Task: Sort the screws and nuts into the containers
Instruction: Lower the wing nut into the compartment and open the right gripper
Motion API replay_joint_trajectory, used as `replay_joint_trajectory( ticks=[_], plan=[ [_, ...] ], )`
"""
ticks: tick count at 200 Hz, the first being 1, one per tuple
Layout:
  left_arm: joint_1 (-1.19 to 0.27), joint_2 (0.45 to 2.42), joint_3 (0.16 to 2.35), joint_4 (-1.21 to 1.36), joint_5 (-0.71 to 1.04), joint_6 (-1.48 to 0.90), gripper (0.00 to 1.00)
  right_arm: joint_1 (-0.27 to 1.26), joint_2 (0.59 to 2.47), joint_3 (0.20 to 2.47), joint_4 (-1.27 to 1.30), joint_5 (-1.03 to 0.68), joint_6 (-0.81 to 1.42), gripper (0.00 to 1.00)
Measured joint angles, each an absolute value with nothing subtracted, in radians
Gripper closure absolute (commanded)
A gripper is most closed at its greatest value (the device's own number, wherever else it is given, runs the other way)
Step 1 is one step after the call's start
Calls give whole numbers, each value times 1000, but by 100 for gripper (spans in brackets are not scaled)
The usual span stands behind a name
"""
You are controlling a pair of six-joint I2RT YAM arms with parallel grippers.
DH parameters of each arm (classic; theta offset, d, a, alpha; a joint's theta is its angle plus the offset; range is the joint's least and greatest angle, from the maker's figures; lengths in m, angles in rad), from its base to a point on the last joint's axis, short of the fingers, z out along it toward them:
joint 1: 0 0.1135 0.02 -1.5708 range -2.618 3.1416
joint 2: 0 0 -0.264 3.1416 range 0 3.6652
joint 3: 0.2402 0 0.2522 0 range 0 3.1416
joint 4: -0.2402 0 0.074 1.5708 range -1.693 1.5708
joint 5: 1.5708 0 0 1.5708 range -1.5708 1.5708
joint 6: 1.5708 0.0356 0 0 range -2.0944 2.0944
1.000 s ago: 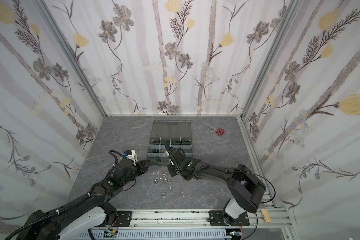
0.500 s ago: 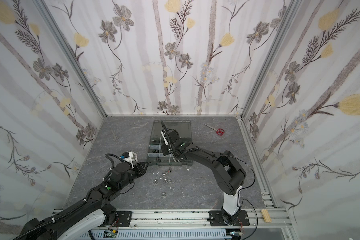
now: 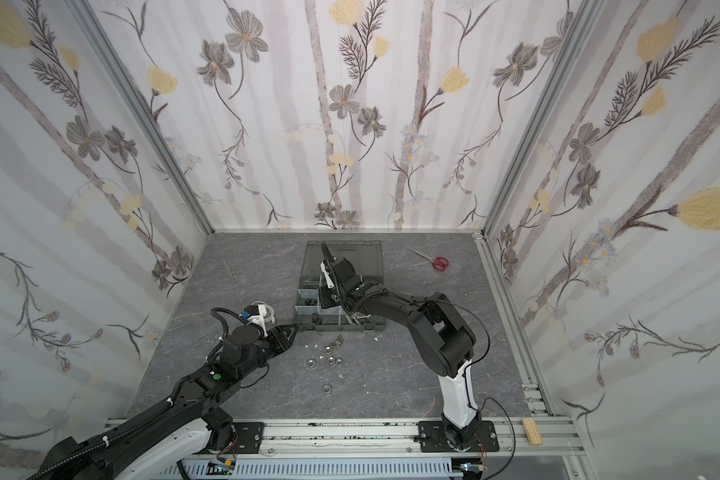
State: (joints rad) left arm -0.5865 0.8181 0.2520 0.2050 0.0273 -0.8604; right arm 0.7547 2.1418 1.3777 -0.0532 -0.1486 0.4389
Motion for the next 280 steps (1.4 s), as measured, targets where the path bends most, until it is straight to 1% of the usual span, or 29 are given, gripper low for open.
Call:
replay_joint_trajectory(
  ticks=[17, 44, 78, 140, 201, 240, 280],
  plan=[
    [-587, 818, 251, 205, 28, -863, 60, 752, 2146, 1382, -43, -162, 456, 80],
    [-587, 817, 249, 205, 27, -863, 60, 752, 2147, 1382, -37, -168, 467, 72],
    [-587, 807, 243, 205, 27, -864, 60, 751, 2147, 1382, -33, -176, 471, 70],
    [-587, 788, 231, 205, 28, -864, 59, 750, 2144, 1380, -27, -178, 471, 69],
    [-587, 784, 231, 206, 31, -859, 59, 744, 2093, 1353, -25, -181, 474, 68],
    [-589, 810, 267, 206, 58, -818, 59, 728, 2012, 1290, -13, -179, 474, 68],
    [-613, 894, 313, 209, 83, -780, 59, 706, 1914, 1214, 2, -173, 474, 68]
  ],
)
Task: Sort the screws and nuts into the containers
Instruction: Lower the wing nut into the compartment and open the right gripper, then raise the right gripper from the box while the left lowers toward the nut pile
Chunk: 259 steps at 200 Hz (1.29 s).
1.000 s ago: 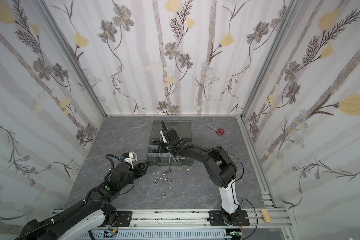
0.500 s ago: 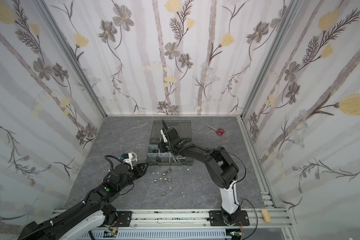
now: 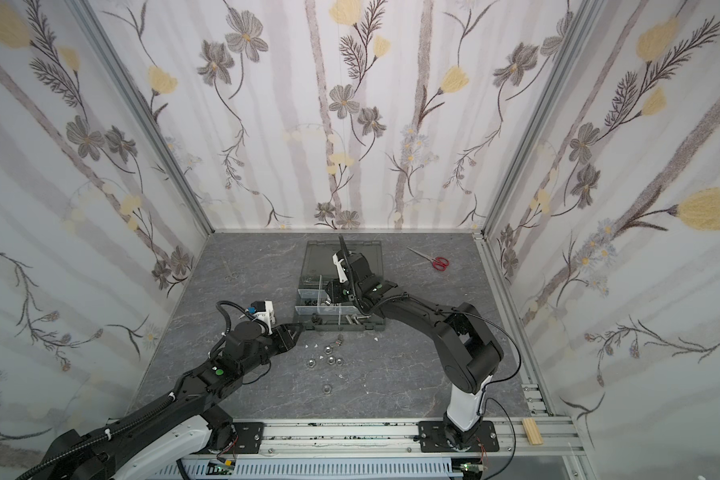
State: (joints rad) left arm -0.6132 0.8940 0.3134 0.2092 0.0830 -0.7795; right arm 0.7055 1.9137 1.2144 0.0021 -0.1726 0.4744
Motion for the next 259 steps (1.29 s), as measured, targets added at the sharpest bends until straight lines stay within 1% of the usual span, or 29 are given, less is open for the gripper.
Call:
replay_joint_trajectory(
  ticks=[42, 88, 144, 186, 259],
  plan=[
    [-667, 993, 374, 206, 90, -731, 59, 694, 1808, 1122, 7, -156, 475, 67],
    [-752, 1145, 512, 196, 82, -653, 58, 679, 1691, 992, 7, -116, 482, 67],
    [-869, 1354, 780, -48, -12, -551, 56, 645, 1526, 879, 10, -70, 496, 66],
    [-914, 1447, 885, -189, -81, -515, 56, 604, 1426, 805, 6, -19, 505, 65],
    [-966, 1655, 1073, -356, -149, -440, 55, 545, 1297, 691, -4, 8, 515, 65]
  ],
)
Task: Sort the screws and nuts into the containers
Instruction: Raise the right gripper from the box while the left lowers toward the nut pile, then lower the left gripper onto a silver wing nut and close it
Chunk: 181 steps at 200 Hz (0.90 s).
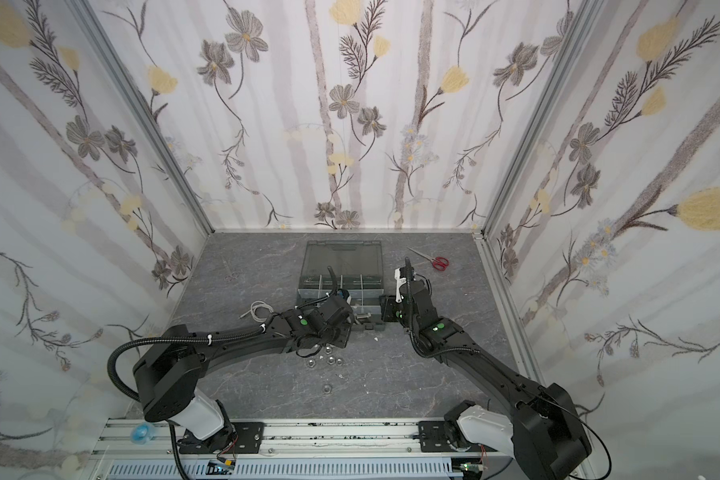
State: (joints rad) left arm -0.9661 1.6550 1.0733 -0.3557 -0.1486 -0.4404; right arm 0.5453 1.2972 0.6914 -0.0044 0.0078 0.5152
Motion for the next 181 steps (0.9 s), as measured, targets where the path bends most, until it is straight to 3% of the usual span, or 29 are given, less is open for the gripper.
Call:
replay_joint_trajectory(
  ticks=[181],
  plan=[
    [-967, 1787, 1127, -431, -154, -423, 54, 498, 1218, 617, -13, 26, 523, 64]
  ],
)
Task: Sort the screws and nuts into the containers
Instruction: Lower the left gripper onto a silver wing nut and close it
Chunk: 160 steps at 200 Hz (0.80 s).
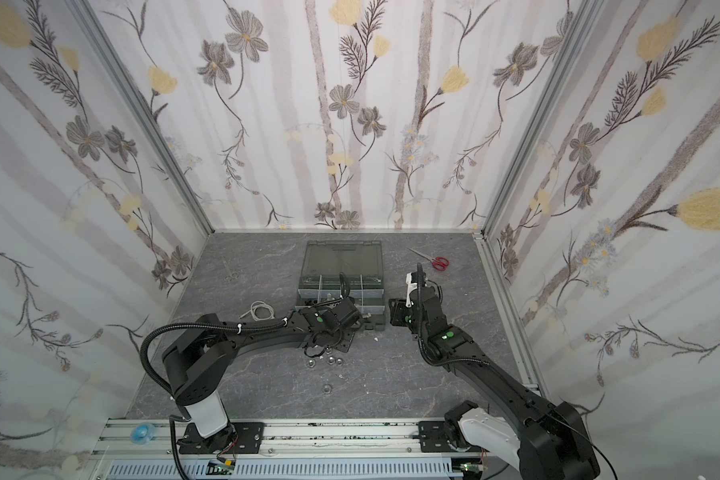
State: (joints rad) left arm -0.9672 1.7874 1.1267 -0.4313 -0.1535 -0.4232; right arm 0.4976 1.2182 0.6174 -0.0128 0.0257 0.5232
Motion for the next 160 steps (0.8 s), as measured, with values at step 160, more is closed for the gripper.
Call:
replay_joint_trajectory(
  ticks=[160],
  plan=[
    [-962, 1822, 1118, -430, -158, -427, 62, 485, 1182, 576, -11, 25, 542, 64]
  ],
)
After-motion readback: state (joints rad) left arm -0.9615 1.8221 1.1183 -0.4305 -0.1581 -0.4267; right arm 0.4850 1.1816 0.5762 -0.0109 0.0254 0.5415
